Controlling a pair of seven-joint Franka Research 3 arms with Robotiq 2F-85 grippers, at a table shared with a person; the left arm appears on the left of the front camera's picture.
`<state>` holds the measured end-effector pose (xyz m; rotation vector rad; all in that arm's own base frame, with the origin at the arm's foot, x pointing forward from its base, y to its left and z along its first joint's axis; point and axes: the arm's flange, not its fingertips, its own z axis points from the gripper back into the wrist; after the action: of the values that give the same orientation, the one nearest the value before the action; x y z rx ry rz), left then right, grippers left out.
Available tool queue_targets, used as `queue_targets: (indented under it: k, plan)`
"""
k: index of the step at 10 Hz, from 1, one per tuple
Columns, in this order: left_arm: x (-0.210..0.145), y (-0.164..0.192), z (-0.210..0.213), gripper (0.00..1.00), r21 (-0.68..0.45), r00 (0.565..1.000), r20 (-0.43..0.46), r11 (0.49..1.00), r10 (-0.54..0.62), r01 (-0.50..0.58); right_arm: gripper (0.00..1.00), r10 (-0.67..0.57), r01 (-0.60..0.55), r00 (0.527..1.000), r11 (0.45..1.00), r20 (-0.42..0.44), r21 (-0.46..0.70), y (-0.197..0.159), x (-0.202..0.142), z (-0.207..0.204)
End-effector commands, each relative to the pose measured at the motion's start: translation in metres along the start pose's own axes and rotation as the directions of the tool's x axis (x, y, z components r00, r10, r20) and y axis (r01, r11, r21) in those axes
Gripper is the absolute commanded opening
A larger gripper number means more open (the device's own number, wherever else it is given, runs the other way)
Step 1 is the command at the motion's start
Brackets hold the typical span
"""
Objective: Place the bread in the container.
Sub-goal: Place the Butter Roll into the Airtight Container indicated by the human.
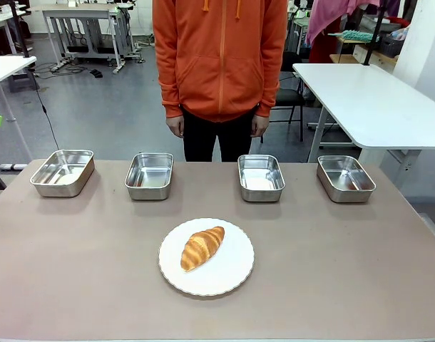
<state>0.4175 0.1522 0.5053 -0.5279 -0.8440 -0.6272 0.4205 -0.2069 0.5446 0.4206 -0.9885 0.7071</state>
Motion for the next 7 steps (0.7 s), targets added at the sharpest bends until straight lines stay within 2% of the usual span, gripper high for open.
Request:
queue_targets:
  k: [1,7]
  plan:
    - [0.0000,0.0014,0.0016,1.00,-0.002,1.000,0.015,1.000,0.002,-0.002,1.00,0.002,-0.002,1.000,1.000,0.004,0.002,0.0000,0.0005,-0.0008]
    - [0.0000,0.0014,0.0016,1.00,-0.002,1.000,0.015,1.000,0.002,-0.002,1.00,0.002,-0.002,1.000,1.000,0.004,0.002,0.0000,0.0005,-0.0008]
